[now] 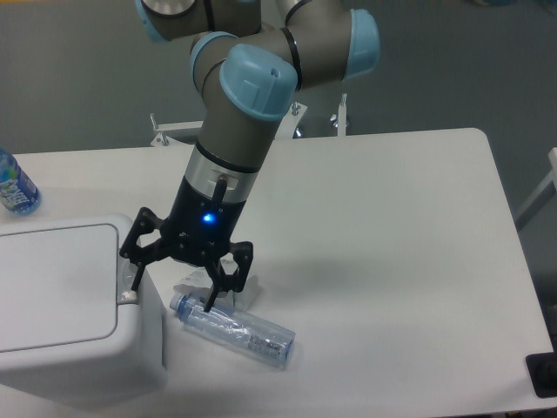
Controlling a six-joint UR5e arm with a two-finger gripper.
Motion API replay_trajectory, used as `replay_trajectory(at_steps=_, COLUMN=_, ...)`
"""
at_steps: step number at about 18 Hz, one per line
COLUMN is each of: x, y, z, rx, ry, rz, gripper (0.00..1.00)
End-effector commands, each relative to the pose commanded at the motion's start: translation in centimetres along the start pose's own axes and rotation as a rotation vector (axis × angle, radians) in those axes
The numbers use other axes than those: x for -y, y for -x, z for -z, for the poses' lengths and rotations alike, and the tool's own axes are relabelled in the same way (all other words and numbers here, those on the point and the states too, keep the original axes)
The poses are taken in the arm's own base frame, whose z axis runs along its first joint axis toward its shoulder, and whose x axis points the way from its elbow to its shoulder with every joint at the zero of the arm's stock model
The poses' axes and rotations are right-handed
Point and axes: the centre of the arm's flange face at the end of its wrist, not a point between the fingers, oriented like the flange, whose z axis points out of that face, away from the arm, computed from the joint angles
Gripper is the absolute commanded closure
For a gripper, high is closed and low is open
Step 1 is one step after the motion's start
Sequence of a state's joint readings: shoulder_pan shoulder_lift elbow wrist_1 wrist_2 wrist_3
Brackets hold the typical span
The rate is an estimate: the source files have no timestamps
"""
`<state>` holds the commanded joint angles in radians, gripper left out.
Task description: Open the trash can
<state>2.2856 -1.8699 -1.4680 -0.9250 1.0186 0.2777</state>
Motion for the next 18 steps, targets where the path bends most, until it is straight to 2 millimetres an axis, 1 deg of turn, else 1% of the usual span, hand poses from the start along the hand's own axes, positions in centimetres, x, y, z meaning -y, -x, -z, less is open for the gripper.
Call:
replay_trajectory(at_steps=9, x=-0.2, y=-0.1, z=-0.3, rx=0.013, ry=0.009, rz=-0.002, gripper=0.00)
replay_trajectory(at_steps=11, x=0.2, y=-0.3, z=0.3, rx=0.014, ry=-0.002, rz=-0.008, gripper=0.00)
replay_trajectory(at_steps=12, x=0.5, y=-0.6, z=0.9, rx=0.018, ry=-0.014, rz=-0.016, gripper=0.00)
replay_trajectory(at_steps=13, x=1.1, y=-1.0, z=1.9, rx=0.026, ry=-0.035, rz=-0.029, gripper=0.00)
replay_trajectory(at_steps=14, x=1.9, y=-1.4, z=3.2, rx=0.038, ry=-0.058, rz=-0.047, gripper=0.00)
replay_trajectory(at_steps=15, x=2.6, y=-1.4, z=4.8, rx=0.072, ry=-0.078, rz=-0.059, gripper=0.00)
replay_trajectory(at_steps=16, x=3.2, y=-0.5, z=6.2, rx=0.134, ry=-0.089, rz=-0.058, gripper=0.00)
replay_trajectory(at_steps=17, x=3.4, y=0.7, z=8.6, rx=0.216, ry=-0.104, rz=-0.048, gripper=0.00)
replay_trajectory(at_steps=18, x=3.5, y=1.5, z=9.9, rx=0.288, ry=-0.106, rz=-0.046, gripper=0.00)
